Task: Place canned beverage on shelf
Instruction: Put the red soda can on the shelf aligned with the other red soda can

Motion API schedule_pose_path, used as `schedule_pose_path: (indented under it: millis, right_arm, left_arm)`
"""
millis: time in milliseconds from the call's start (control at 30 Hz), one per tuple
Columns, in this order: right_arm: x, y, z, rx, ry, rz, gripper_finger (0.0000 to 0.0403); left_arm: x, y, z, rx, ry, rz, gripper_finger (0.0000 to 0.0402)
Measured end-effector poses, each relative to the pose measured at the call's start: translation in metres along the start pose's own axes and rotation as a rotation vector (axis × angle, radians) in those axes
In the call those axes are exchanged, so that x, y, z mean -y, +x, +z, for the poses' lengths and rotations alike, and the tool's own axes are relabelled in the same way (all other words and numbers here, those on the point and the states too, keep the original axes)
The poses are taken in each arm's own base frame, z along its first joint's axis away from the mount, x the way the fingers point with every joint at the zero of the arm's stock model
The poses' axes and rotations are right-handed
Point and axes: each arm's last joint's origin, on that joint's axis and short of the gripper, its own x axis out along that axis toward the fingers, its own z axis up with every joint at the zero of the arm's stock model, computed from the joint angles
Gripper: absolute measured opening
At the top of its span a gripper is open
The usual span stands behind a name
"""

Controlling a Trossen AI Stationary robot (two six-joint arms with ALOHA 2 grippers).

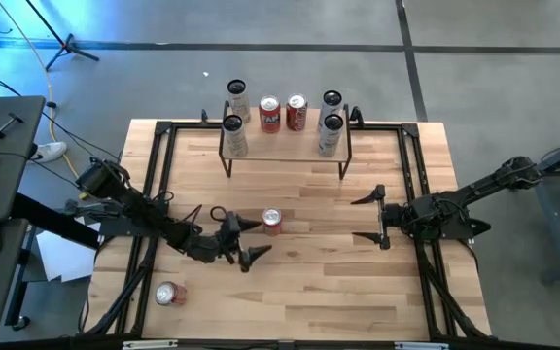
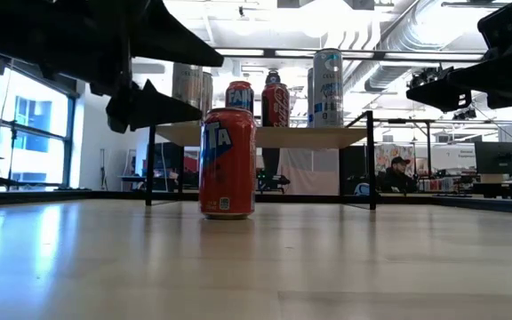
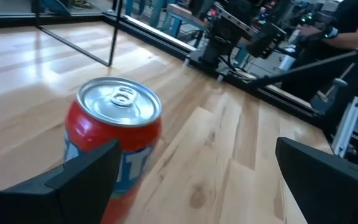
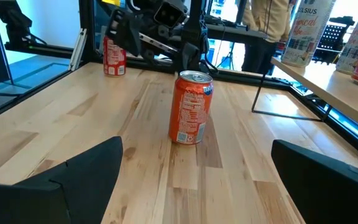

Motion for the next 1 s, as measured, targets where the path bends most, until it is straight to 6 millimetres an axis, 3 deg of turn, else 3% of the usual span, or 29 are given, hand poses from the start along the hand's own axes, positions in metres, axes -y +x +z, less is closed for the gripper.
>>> schedule_pose_path:
  millis: [1000]
  right_arm:
    - [0.0,0.0,0.0,0.0,0.0,0.0,0.04]
  left_arm:
    - [0.0011,-0.0007,-0.0011,-0.021,-0.007,-0.031,0.04]
